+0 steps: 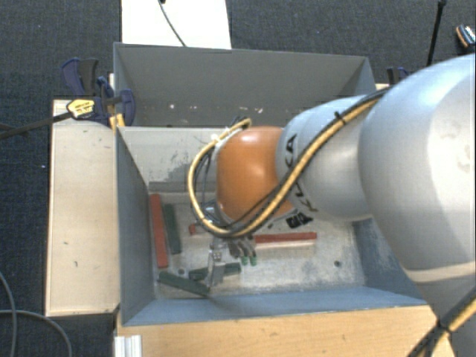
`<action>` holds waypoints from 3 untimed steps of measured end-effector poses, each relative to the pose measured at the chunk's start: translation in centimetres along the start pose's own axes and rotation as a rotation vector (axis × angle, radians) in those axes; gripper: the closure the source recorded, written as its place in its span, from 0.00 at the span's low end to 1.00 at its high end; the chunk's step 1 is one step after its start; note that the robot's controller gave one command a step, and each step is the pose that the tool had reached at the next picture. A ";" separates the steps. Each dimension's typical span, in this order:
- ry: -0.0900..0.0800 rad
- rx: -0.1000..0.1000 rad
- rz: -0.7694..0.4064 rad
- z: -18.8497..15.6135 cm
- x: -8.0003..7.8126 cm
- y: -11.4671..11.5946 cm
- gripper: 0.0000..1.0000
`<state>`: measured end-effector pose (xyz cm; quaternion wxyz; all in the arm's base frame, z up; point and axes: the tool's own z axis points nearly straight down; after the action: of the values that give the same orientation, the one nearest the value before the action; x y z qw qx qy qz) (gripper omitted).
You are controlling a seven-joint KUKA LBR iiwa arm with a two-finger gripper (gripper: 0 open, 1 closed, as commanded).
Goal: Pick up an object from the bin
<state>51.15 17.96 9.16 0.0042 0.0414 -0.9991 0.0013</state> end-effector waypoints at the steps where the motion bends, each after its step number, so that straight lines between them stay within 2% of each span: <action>1: -0.009 -0.004 0.007 -0.5 -0.3 0.1 1.00; 2: -0.009 -0.004 0.010 -0.5 -0.3 0.1 0.00; 3: -0.007 -0.001 0.032 2.2 -0.7 -7.3 0.00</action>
Offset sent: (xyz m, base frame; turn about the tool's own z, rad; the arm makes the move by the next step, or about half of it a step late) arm 0.0000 0.0000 0.0000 0.0000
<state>52.38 10.78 6.98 0.0005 0.0256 -0.9997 0.0009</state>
